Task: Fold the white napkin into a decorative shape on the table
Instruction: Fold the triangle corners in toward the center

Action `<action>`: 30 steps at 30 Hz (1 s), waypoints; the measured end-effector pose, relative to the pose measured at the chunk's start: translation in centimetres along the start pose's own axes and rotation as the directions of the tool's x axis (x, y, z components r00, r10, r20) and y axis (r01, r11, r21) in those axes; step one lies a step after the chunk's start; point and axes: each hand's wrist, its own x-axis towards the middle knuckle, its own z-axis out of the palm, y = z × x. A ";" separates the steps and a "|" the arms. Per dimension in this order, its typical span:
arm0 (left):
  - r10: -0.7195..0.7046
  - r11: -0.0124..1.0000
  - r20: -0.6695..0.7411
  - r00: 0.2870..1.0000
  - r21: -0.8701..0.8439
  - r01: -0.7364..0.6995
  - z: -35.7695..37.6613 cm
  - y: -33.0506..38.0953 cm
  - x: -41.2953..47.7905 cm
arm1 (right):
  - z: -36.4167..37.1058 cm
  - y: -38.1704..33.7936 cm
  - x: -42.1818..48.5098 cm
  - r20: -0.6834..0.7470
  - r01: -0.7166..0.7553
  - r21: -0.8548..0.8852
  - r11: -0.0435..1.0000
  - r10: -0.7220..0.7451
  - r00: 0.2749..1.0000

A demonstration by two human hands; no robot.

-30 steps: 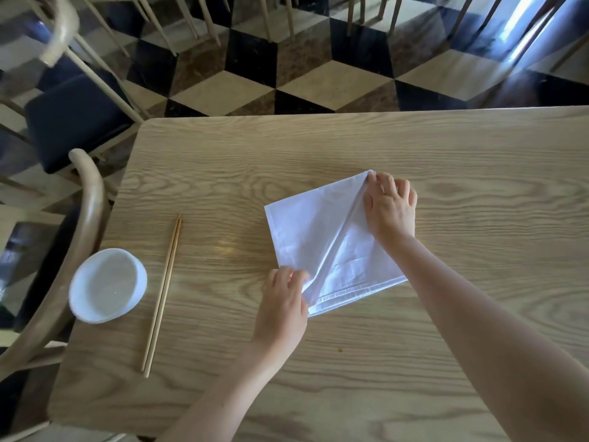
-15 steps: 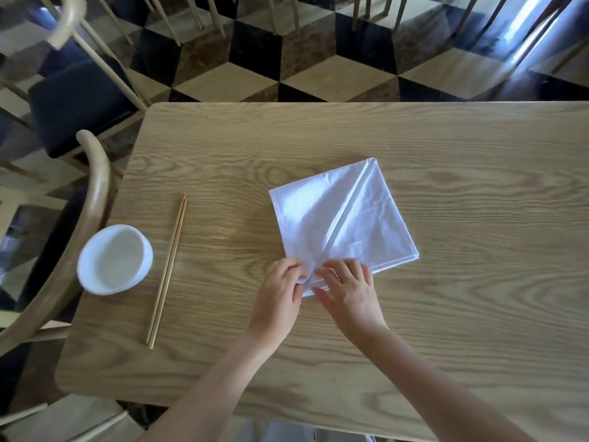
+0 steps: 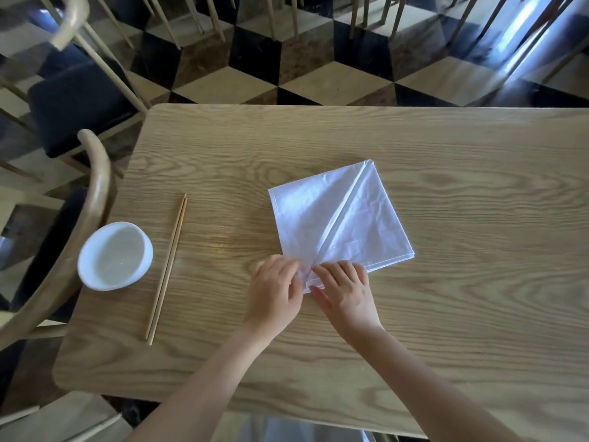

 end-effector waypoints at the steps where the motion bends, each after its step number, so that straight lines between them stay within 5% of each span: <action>1: -0.029 0.999 -0.018 0.999 -0.025 0.029 0.0 -0.2 0.2 | 0.0 -0.1 0.1 0.007 -0.010 -0.001 1.000 0.010 1.000; 6: -0.049 0.992 -0.053 0.997 -0.118 0.042 -0.1 -0.6 2.7 | 1.1 -1.1 0.4 0.142 0.029 -0.051 0.998 -0.022 0.990; 10: 0.155 0.986 -0.036 0.987 -0.058 -0.157 -0.1 -1.5 6.0 | 2.0 -0.8 -0.1 0.101 0.035 -0.019 0.999 -0.033 0.994; 13: 0.294 0.943 0.198 0.935 0.096 -0.318 1.0 -2.7 9.7 | 2.1 -0.5 -0.3 0.091 0.066 -0.033 0.997 -0.063 0.994; 15: 0.245 0.910 0.365 0.898 0.231 -0.343 1.8 -3.8 12.0 | 2.2 -0.4 -0.3 0.085 0.079 -0.047 0.996 -0.075 0.994; 19: 0.130 0.904 0.366 0.921 0.337 -0.262 2.3 -6.0 14.4 | 1.8 -0.9 0.1 0.068 0.062 -0.082 0.995 -0.056 0.996; 26: 0.058 0.988 0.111 0.992 0.135 -0.073 0.9 -4.3 16.1 | 1.7 -1.8 0.2 -0.039 0.069 -0.148 0.987 -0.075 0.996; 30: -0.122 0.982 0.279 0.952 -0.108 0.158 -0.8 -4.7 16.9 | 1.1 -0.7 -0.5 -0.087 0.045 -0.105 0.993 -0.054 0.995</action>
